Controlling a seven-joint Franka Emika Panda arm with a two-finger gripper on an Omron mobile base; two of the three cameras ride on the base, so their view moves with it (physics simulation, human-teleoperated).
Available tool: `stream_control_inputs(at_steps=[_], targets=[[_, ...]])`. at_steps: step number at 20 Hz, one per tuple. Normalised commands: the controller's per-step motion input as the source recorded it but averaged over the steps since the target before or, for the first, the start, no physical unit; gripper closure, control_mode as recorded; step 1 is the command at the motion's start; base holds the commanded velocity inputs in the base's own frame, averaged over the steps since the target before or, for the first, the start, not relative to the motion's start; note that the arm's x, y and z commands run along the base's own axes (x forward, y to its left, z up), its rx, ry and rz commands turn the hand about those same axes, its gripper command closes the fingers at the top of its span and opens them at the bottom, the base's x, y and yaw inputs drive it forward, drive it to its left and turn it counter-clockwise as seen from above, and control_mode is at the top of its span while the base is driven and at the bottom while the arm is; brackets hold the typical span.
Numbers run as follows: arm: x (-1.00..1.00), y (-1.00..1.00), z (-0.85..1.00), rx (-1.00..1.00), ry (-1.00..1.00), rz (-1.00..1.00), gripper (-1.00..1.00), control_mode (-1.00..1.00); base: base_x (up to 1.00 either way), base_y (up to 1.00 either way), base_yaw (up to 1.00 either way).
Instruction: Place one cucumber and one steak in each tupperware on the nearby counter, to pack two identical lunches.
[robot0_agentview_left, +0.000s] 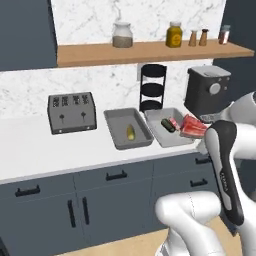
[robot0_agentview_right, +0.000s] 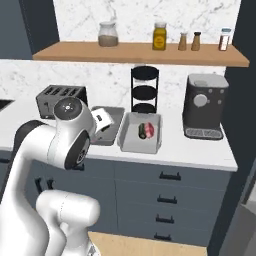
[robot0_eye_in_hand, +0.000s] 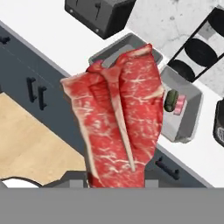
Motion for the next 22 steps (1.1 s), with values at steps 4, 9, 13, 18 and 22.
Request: stream_control_inputs(at_steps=[4, 9, 13, 18, 22], targets=[[0.0, 0.0, 0.0, 0.0, 0.0, 0.0, 1.0, 1.0, 1.0, 0.75, -0.28], [0.4, 0.0, -0.24, -0.02, 0.03, -0.05, 1.0, -1.0, 0.6, 0.19, -0.08], [1.0, 0.02, -0.96, -0.01, 0.15, -0.14, 1.0, -1.0, 0.0, 0.0, 0.0], [1.0, 0.52, -0.68, 0.04, 0.06, -0.14, 1.0, -1.0, 0.0, 0.0, 0.0], [1.0, 0.34, -0.57, 0.11, 0.04, -0.08, 1.0, -1.0, 0.0, 0.0, 0.0]])
